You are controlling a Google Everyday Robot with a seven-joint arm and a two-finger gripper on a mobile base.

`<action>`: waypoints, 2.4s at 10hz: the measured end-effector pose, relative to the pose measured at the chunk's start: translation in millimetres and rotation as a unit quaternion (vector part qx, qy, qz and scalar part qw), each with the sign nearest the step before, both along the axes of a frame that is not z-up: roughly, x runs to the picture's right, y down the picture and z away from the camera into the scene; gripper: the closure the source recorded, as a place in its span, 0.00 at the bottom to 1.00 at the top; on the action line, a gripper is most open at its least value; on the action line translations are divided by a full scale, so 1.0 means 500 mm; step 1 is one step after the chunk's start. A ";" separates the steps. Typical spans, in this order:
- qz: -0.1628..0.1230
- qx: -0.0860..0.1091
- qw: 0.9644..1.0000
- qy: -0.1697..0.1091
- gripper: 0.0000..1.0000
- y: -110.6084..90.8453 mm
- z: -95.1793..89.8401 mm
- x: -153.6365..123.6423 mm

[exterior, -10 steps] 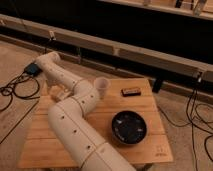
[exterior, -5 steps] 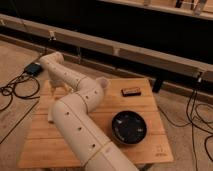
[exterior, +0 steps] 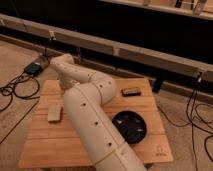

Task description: Stand the bottle upright

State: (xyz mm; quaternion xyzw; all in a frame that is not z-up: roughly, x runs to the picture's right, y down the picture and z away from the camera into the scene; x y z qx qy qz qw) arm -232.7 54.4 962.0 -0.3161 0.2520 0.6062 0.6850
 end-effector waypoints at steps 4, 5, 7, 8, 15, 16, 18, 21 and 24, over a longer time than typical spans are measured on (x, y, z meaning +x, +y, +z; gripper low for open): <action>-0.034 0.023 0.995 -0.090 0.35 -0.003 -0.148 -0.075; -0.048 0.029 0.993 -0.103 0.35 -0.006 -0.187 -0.083; -0.078 0.047 0.990 -0.107 0.35 -0.016 -0.241 -0.076; -0.095 0.060 0.990 -0.088 0.35 -0.030 -0.255 -0.046; -0.128 0.144 0.981 -0.034 0.35 -0.130 -0.264 0.049; -0.131 0.153 0.979 -0.041 0.35 -0.140 -0.261 0.055; -0.147 0.168 0.973 -0.058 0.35 -0.151 -0.250 0.077; -0.175 0.168 0.968 -0.070 0.35 -0.151 -0.229 0.122; -0.199 0.155 0.965 -0.071 0.35 -0.164 -0.204 0.148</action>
